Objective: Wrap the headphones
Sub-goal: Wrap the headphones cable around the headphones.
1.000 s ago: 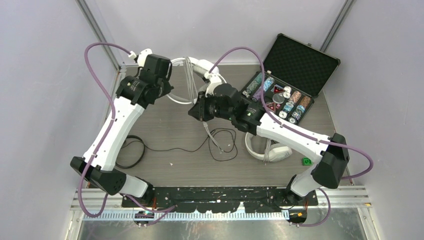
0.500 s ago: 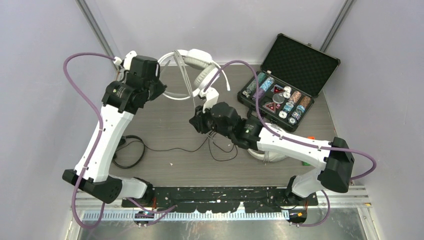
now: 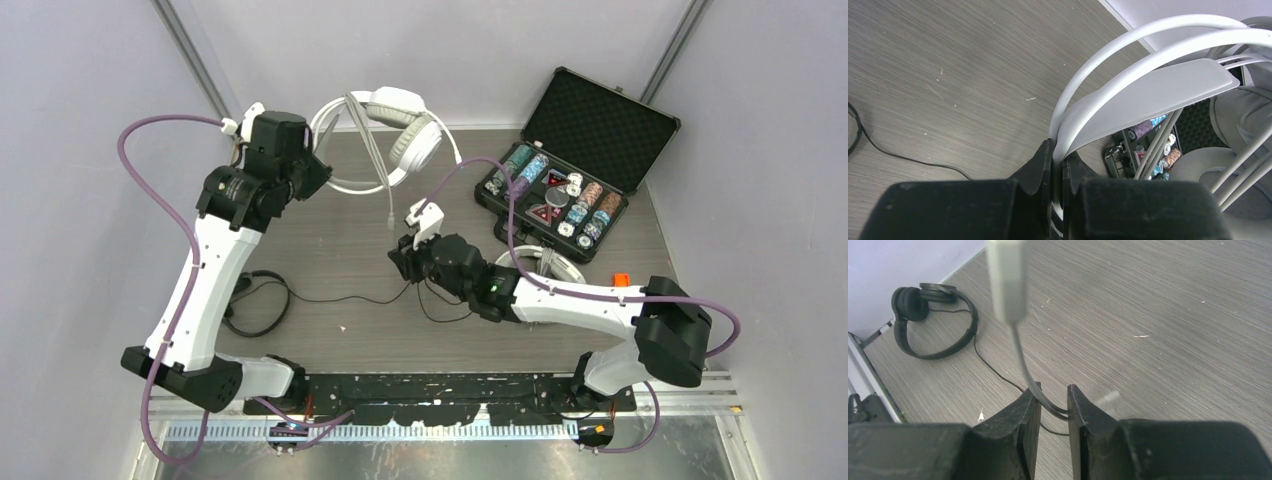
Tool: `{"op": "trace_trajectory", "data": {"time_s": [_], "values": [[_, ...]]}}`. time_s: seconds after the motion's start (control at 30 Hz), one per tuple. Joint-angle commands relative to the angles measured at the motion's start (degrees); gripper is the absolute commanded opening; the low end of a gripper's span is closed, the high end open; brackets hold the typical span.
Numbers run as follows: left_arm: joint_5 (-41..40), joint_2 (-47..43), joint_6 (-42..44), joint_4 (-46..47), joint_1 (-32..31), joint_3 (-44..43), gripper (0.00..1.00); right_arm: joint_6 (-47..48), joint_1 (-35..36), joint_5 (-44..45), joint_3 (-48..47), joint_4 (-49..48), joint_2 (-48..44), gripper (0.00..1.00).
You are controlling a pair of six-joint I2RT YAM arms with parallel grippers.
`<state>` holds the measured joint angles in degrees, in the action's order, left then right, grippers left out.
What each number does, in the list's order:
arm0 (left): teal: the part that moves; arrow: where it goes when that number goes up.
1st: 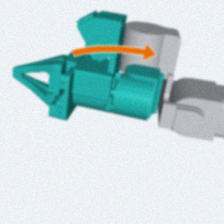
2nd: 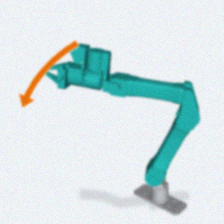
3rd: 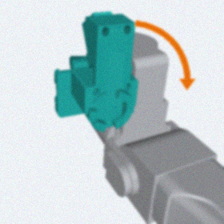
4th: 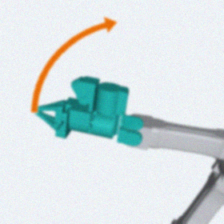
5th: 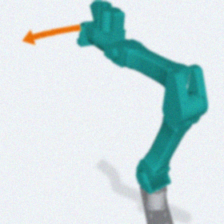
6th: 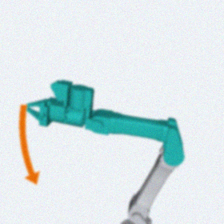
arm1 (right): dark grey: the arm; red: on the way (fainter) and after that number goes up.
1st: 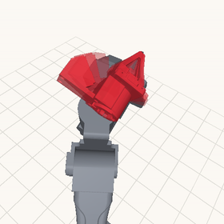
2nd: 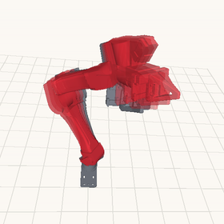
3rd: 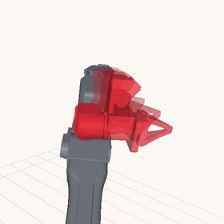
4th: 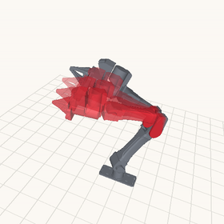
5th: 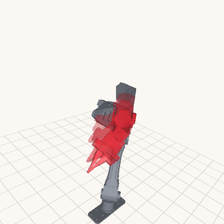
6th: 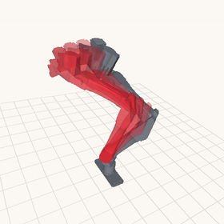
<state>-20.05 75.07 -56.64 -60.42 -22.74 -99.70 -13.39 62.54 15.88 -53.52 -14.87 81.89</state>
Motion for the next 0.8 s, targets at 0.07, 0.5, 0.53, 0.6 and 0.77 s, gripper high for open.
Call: {"op": "trace_trajectory", "data": {"time_s": [0.07, 0.5, 0.53, 0.6, 0.77], "values": [[4.2, -4.1, -4.7, 5.3, 0.6, -1.3, 0.00, 4.2, 0.3, 0.7, 3.3, -15.9, -0.9, 0.33], [6.3, -4.4, -6.0, 3.6, 0.8, -3.0, 0.00, 1.1, 0.3, -0.3, 10.0, -24.6, -0.7, 0.36], [6.2, -4.4, -6.0, 3.9, 0.9, -3.0, 0.00, 0.3, 0.3, 0.0, 10.4, -24.1, -1.2, 0.39], [6.0, -4.0, -6.0, 4.8, 0.9, -3.0, 0.00, -1.9, 0.3, 0.4, 11.2, -23.0, -2.7, 0.43], [5.1, -2.2, -6.2, 8.1, 1.1, -2.5, 0.00, -9.4, 0.3, 3.1, 14.2, -18.0, -7.2, 0.53]]}}
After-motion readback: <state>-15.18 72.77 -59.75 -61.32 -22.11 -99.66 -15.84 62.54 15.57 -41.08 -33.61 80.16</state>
